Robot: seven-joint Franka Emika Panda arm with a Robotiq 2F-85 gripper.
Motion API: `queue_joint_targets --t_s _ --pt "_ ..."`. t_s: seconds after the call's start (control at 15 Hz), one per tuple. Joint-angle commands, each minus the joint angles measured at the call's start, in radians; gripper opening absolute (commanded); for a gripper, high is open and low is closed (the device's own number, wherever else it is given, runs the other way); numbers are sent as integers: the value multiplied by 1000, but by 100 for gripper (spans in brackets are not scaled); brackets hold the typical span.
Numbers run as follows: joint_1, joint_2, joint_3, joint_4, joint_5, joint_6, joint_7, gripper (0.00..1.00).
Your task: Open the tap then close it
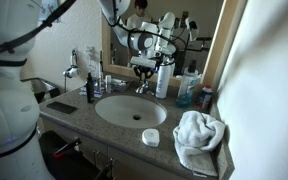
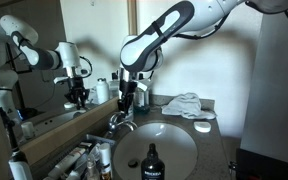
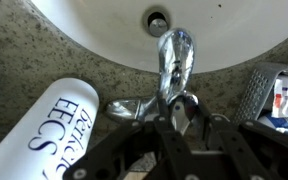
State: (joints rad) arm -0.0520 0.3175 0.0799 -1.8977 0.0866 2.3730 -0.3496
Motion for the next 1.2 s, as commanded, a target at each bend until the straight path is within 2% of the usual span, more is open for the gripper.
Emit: queue_joint_targets --t_s 0.0,0.6,0.67,0.73,0.87,1.13 --pt "-18 -121 -19 -136 -1 -132 10 8" --pt "-13 -113 -22 -119 -13 -141 21 8" --pt "-6 -114 -27 -117 -28 -141 35 54" --pt "-3 -118 -30 -116 -37 -154 44 56" --pt "-6 -151 -43 -143 -43 -243 41 68" --pt "-8 -246 -68 -200 -23 -295 28 99"
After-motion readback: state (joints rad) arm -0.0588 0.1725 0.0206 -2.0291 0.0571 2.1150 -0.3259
